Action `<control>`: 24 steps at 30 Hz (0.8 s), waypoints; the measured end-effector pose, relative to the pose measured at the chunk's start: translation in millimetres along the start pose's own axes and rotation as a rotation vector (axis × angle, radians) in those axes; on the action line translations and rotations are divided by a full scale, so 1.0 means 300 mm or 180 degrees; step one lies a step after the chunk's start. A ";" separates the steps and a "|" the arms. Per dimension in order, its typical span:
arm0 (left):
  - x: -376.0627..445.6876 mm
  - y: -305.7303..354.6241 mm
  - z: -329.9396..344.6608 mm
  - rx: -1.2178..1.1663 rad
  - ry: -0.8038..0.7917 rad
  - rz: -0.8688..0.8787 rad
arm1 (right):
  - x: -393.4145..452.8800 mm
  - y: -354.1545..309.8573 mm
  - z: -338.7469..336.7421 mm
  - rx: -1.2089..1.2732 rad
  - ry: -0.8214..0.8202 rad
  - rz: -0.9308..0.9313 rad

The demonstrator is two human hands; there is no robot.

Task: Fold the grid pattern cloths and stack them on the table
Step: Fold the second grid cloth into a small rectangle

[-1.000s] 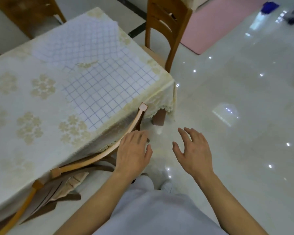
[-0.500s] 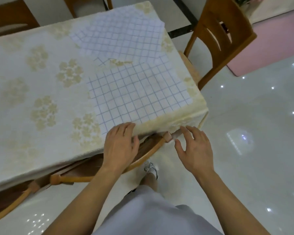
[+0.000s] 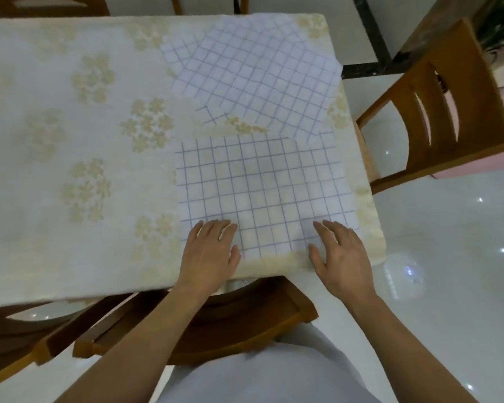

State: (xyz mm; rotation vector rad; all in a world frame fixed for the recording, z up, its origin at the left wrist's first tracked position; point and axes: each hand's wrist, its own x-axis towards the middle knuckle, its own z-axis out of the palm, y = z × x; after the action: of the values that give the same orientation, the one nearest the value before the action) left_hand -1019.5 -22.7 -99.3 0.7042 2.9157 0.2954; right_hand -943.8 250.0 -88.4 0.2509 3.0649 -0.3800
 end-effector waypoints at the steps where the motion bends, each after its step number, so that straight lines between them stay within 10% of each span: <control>1: 0.005 -0.011 0.008 0.0001 -0.0047 -0.0053 | 0.018 0.001 0.008 -0.0001 -0.0016 -0.0073; 24: 0.009 -0.019 0.209 0.0370 -0.0863 0.0306 | 0.211 0.240 0.192 -0.0515 -0.0927 -0.2045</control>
State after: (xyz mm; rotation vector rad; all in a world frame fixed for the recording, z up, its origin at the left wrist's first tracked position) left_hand -1013.9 -16.5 -161.8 0.8317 2.6625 0.0351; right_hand -993.1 314.6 -165.4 -0.7391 2.7821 -0.1592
